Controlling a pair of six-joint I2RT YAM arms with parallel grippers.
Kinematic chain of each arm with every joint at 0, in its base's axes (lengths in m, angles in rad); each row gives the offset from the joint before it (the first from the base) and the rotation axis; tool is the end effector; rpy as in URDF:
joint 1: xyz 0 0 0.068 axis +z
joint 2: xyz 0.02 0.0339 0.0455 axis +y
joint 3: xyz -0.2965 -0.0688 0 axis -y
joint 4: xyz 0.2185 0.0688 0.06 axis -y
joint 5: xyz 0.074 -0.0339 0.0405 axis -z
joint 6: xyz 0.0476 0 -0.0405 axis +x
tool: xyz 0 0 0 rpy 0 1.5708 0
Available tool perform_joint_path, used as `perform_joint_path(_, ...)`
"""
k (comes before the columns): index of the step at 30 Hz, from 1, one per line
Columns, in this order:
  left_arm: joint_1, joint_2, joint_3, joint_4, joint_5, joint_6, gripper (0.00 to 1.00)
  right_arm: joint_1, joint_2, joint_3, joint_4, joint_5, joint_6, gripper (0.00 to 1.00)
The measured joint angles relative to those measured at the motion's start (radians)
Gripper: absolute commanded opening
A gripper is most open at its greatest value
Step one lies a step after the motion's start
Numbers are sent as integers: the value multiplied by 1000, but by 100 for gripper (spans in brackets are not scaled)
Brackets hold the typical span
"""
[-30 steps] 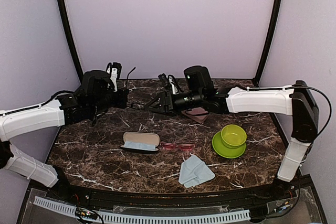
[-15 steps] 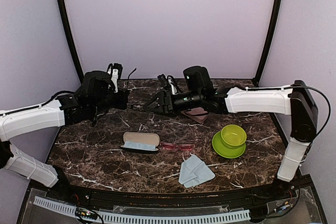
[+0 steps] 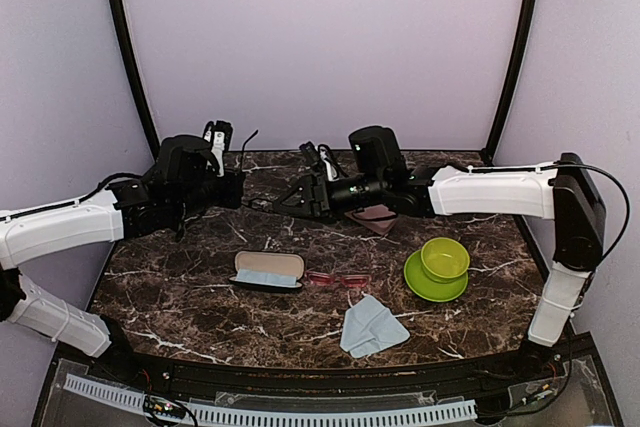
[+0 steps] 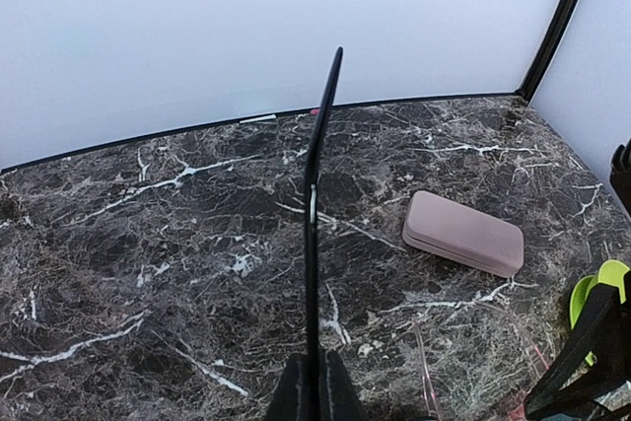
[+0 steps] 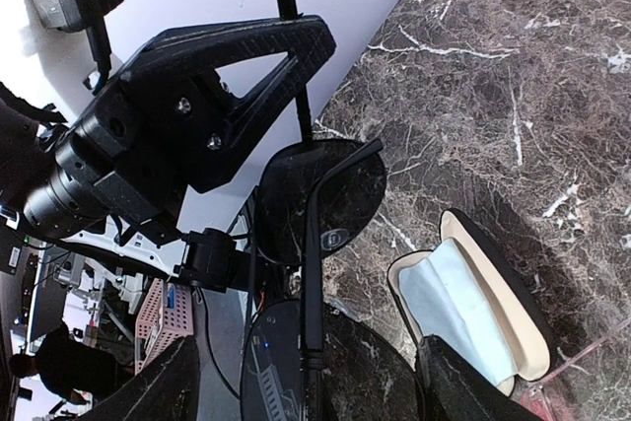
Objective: Organize the sunglasses
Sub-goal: Pass from the left arm to the right
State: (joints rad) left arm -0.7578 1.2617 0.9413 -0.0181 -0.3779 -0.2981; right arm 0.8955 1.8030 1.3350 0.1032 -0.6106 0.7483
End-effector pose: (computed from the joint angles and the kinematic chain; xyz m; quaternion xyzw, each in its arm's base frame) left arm 0.2065 -0.1712 0.3448 0.0769 0.8052 -0.1535 0.5675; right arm 0.2387 0.3417 0.3167 -0.2278 0.7709 0.5647 0.1869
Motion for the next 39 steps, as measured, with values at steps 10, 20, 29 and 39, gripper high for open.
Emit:
perform_joint_path(10,0,1,0,-6,-6,0,0,1,1,0,-32,0,-34,69)
perform_joint_path(20,0,1,0,-8,-6,0,0,10,6,0,-51,0,-42,68)
perform_joint_path(29,0,3,0,-8,-6,0,0,11,10,0,-52,-3,-53,57)
perform_joint_path(39,0,3,0,-16,-5,0,9,12,13,0,-52,-11,-56,52)
